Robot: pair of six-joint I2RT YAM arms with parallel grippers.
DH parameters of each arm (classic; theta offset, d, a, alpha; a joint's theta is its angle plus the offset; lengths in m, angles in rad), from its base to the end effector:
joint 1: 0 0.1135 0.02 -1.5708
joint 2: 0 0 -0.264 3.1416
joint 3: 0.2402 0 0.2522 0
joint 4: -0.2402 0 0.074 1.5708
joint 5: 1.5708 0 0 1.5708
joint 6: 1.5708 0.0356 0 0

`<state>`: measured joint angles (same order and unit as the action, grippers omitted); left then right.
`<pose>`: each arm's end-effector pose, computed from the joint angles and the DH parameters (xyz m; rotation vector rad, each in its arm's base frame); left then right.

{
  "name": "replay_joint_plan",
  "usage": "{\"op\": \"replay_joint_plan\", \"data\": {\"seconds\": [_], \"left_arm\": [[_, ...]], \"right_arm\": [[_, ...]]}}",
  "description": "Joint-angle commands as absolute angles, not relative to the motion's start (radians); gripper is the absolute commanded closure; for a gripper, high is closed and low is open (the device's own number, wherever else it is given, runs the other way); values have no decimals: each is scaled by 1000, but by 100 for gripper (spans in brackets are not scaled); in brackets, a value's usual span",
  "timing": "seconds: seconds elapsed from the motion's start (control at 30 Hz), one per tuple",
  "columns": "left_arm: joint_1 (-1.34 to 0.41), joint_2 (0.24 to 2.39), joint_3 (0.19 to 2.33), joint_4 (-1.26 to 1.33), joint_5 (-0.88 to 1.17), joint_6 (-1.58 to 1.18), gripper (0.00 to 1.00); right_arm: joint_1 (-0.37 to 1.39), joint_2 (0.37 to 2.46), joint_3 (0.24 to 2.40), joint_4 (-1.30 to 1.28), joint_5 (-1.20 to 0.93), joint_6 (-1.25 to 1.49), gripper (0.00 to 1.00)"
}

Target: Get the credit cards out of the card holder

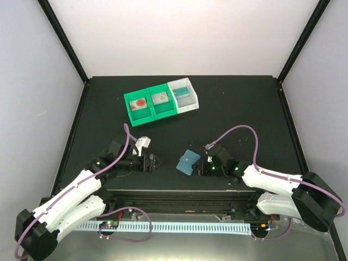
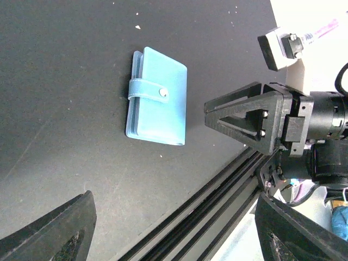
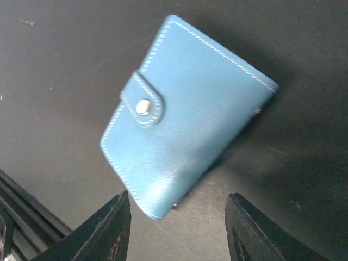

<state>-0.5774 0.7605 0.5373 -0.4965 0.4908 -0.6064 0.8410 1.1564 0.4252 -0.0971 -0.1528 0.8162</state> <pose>0.1250 -0.1015 0.2303 0.2434 2.4619 -1.1325 0.1359 0.1601 0.1558 -0.1101 2.6073 0.8833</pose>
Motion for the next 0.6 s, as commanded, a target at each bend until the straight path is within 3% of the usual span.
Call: {"op": "replay_joint_plan", "data": {"seconds": [0.0,0.17,0.37,0.57], "left_arm": [[-581,813,486,-325,543,-650,19],[-581,865,419,-180,602,-702,19],[-582,899,409,-185,584,-694,23],[-586,891,383,-183,582,-700,27]], "right_arm": [[822,1132,354,57,-112,959,52],[815,1173,291,208,-107,1066,52],[814,1297,199,499,-139,1218,53],[814,1473,229,624,-181,1244,59]]}}
